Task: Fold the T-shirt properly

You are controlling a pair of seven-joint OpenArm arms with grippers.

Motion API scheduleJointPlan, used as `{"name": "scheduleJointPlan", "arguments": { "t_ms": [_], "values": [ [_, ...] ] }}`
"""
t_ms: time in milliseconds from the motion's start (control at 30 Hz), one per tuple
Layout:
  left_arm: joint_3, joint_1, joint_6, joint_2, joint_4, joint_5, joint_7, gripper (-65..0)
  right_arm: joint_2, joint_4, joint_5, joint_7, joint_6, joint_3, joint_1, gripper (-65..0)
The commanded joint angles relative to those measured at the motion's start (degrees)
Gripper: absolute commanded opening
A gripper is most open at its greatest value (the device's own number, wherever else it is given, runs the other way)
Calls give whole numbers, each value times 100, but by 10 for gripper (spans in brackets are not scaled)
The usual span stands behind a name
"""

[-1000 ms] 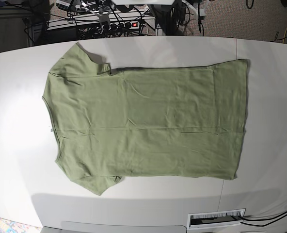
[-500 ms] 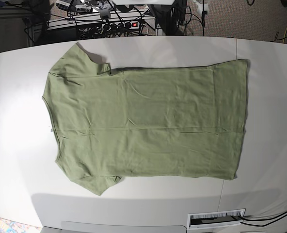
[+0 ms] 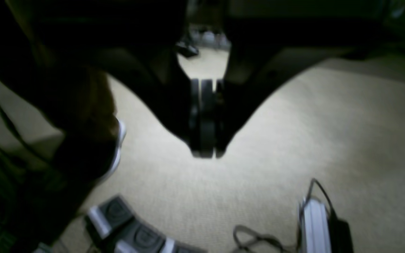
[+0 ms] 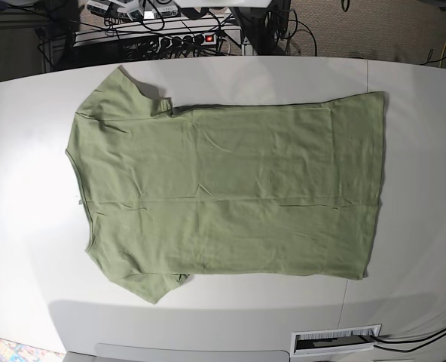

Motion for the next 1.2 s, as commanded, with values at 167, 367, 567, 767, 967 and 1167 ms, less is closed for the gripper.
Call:
{"name": "scheduleJointPlan", "arguments": {
  "t_ms": [167, 367, 567, 767, 967, 1167],
  "values": [
    [-11, 874, -22, -378, 1239, 144, -188, -650, 688, 1589, 15, 9, 26, 9, -999, -650],
    [-15, 1480, -20, -693, 2229, 302, -192, -650, 1233, 3108, -481, -37, 17, 15, -1794, -650],
    [-271, 2087, -22, -822, 3211, 695, -382, -650, 1563, 4256, -994, -310, 13, 26, -2330, -650],
    [-887, 2647, -22, -822, 4030, 726, -380, -650, 1567, 4999, -1338, -474, -4, 278, -2671, -650],
    [-1311, 3027, -24, -822, 4658, 774, -380, -650, 1569, 5845, -1342, -610, -4, 931, -3069, -650],
    [-1421, 3036, -22, -822, 5309, 1117, -179, -650, 1569, 6795, -1939, -841, -7, 1272, -3501, -650]
  ]
}}
